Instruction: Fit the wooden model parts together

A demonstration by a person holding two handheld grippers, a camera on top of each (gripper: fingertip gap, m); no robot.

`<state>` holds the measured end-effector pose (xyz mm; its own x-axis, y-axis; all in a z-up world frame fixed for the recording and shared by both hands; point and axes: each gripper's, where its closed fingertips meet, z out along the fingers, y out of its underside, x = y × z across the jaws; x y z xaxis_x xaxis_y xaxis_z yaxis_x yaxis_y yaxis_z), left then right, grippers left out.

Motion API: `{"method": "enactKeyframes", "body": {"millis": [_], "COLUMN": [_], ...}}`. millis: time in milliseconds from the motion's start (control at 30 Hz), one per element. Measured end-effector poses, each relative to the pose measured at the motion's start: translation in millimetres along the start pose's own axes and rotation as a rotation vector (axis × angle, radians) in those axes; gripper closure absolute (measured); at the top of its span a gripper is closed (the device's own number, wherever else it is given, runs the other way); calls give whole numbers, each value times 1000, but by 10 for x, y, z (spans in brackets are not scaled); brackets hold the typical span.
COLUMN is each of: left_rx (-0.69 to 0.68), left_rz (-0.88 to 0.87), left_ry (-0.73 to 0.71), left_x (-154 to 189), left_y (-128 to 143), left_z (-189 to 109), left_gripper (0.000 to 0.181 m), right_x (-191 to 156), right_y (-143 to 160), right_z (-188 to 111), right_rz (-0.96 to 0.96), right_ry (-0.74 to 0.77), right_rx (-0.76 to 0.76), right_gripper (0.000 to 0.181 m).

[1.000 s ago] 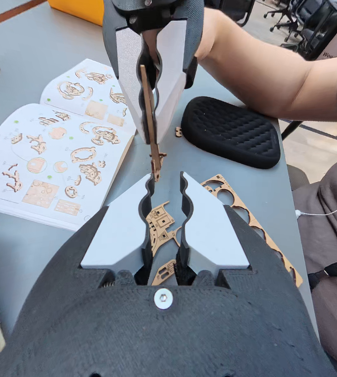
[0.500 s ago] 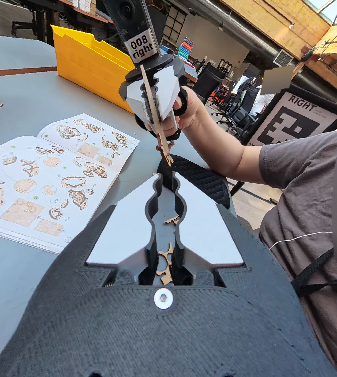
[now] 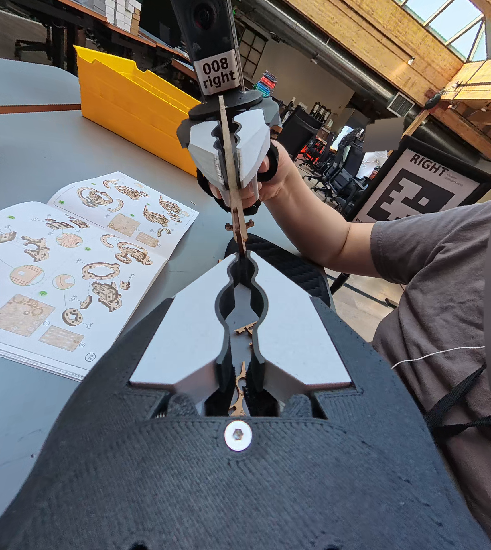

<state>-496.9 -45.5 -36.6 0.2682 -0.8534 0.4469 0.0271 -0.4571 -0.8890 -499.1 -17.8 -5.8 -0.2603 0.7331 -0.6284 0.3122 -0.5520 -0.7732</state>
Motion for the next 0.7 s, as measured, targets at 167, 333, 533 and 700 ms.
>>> {"method": "enactKeyframes", "body": {"millis": [167, 333, 533, 700], "left_rx": [3, -17, -113, -261], "left_rz": [-14, -15, -27, 128], "left_ry": [-8, 13, -84, -201], "left_x": [-16, 18, -202, -336], "left_y": [-14, 20, 224, 452], "left_z": [-27, 2, 52, 98], "left_gripper": [181, 181, 164, 166], "right_x": [-11, -55, 108, 274], "right_y": [12, 55, 257, 617], "right_z": [3, -7, -84, -115], "right_rz": [-64, -89, -182, -373], "right_ry": [21, -9, 150, 306], "right_rx": [-20, -56, -241, -511], "right_gripper": [177, 177, 177, 177]}}
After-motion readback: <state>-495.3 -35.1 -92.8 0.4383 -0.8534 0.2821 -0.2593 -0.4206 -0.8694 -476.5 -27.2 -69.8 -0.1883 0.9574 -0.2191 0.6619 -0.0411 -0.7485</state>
